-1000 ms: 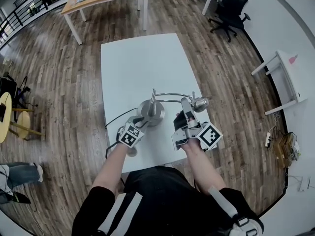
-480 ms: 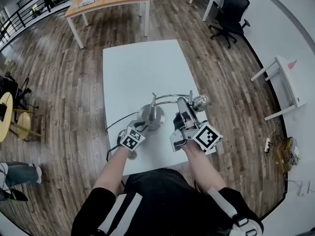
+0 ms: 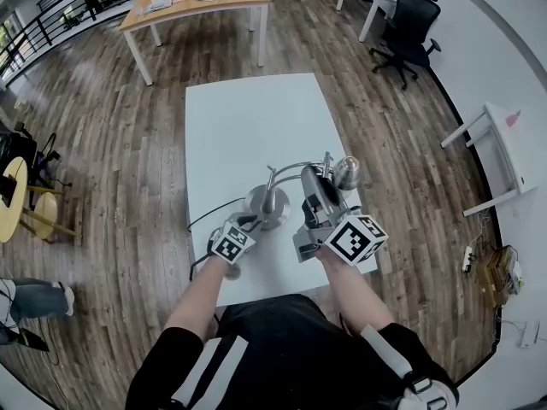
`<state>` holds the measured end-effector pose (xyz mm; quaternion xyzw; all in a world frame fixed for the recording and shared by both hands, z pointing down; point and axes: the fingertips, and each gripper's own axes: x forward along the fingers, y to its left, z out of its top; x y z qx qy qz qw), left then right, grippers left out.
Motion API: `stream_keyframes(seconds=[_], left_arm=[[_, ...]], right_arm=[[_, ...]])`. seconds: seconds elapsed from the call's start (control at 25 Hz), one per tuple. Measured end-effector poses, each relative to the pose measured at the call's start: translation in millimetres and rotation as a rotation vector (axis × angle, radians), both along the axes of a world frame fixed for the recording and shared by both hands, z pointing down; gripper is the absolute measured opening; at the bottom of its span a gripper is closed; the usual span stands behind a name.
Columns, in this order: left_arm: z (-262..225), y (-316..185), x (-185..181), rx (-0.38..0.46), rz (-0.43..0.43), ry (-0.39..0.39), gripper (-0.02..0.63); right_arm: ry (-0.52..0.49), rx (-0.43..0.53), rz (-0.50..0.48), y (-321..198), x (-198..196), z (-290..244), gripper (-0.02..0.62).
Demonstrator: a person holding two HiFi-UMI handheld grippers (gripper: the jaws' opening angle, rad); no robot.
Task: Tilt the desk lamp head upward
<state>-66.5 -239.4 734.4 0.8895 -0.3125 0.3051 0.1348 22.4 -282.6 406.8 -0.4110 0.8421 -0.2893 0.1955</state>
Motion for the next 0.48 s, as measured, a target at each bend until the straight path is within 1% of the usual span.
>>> stream_keyframes(seconds=[0.12, 0.32, 0.48], left_arm=[[-5.0, 0.9, -1.9, -0.018, -0.015, 0.009, 0.083], [-6.1, -0.1, -1.5, -0.019, -0.018, 0.014, 0.081], [-4.6, 0.2, -1.4, -0.019, -0.012, 0.013, 0.082]], right_arm=[[0.041, 0.019, 0.002, -1.2, -4.7, -3.0, 0.032], [0.129, 0.061, 0.014, -3.0, -13.7, -7.7, 0.034], [0.168, 0.075, 0.015, -3.8, -19.5, -8.7, 0.034]])
